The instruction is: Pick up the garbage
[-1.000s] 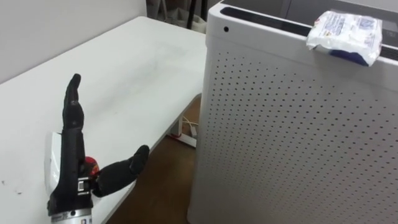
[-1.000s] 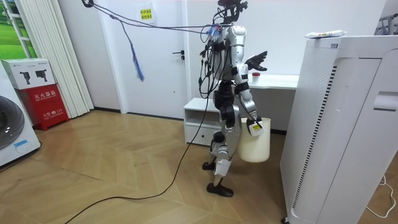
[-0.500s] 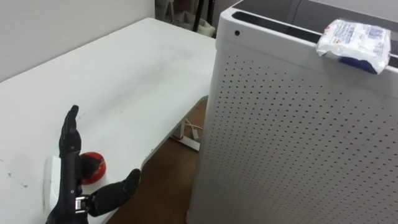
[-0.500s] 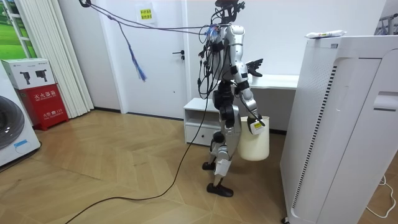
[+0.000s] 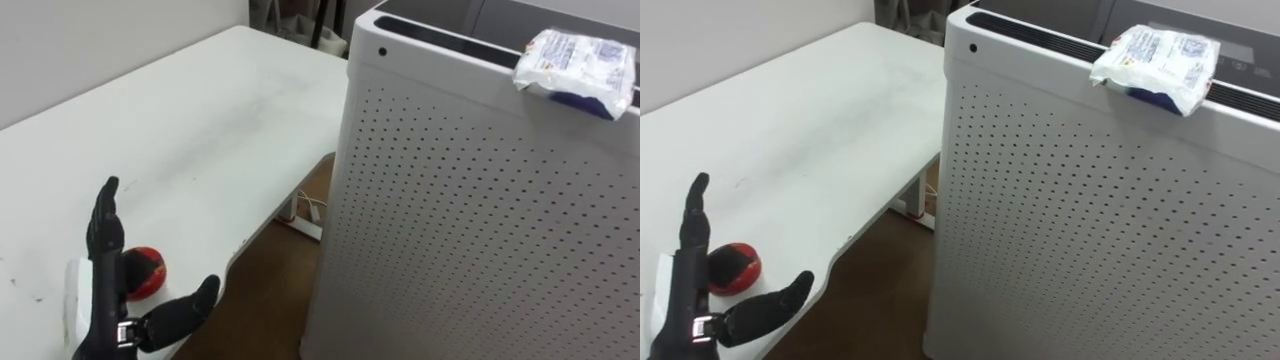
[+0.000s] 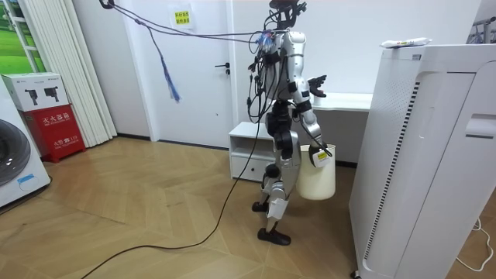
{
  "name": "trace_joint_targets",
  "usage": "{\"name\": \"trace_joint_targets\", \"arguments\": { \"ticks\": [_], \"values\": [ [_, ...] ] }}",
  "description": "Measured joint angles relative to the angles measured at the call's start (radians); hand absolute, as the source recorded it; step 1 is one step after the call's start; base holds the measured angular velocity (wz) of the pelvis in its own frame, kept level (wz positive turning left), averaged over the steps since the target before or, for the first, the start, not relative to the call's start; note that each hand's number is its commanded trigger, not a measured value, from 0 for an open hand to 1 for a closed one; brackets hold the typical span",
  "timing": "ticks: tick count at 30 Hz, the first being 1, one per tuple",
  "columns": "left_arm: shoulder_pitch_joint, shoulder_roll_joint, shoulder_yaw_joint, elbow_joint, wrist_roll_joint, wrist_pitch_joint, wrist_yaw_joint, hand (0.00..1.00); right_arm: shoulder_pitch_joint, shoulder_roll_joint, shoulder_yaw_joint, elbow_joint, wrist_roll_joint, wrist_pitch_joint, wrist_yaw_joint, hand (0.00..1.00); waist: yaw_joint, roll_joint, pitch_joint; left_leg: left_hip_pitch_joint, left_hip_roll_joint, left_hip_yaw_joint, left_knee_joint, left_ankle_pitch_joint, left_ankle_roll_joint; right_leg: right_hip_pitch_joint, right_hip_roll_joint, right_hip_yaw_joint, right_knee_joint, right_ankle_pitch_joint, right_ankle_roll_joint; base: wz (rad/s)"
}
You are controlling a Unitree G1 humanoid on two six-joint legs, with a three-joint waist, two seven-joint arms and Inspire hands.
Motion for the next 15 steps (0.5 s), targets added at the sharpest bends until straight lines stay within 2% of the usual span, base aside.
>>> {"name": "trace_joint_targets", "arguments": {
  "ticks": [10, 15],
  "values": [
    [0.012, -0.001, 0.017, 0.053, -0.005, 0.0, 0.039, 0.0, 0.002, 0.001, 0.0, -0.007, 0.003, 0.0, -0.001, 1.0, 0.001, -0.003, 0.0018, 0.002, 0.0, 0.0, -0.001, 0.0, 0.0, 0.0, 0.001, -0.001, 0.0, 0.0, 0.0, 0.0],
    [0.014, -0.004, 0.015, 0.098, -0.046, 0.0, 0.039, 0.0, 0.003, 0.001, 0.001, -0.008, 0.003, -0.001, -0.001, 1.0, 0.001, -0.005, 0.0012, 0.005, 0.001, 0.002, -0.002, 0.0, 0.0, -0.003, 0.0, 0.001, 0.0, 0.0, 0.0, -0.01]
  ]
}}
